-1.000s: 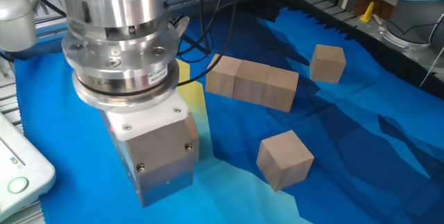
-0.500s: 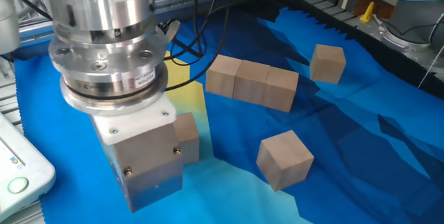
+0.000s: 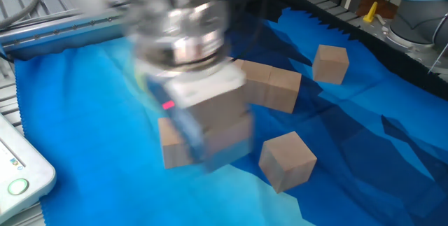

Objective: Stack the blocks into a pyramid shape

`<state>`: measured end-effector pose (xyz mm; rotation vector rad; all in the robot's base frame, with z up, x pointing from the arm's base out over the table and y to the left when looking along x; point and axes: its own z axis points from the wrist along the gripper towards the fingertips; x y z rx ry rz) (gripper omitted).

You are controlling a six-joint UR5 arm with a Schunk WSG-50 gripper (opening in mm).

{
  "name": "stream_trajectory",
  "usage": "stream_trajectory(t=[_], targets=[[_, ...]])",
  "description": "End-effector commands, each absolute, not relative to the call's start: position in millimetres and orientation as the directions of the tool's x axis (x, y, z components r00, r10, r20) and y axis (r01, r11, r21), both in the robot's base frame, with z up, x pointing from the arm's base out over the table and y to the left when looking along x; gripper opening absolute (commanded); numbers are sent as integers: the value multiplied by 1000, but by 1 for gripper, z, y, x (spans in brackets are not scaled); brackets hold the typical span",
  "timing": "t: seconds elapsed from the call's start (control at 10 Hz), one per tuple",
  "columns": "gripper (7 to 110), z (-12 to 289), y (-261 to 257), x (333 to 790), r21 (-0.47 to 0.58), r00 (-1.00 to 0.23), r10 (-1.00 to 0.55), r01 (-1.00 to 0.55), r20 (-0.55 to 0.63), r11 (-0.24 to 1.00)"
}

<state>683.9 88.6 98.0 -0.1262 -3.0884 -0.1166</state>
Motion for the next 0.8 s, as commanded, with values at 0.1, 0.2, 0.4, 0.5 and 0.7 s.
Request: stream_trajectory(t=[0.1,0.2,0.4,0.5,0.7], targets=[[7,81,103,640,111,-993,111,116,45,987],[7,78,104,638,107,-993,107,111,47,988],[7,84,65,650,2,-999,-31,-31,33,1000],[7,87,55,655,-21,-992,-120,-121,38,992],[7,86,44,681,-64,-941,-339,-339,15,939]])
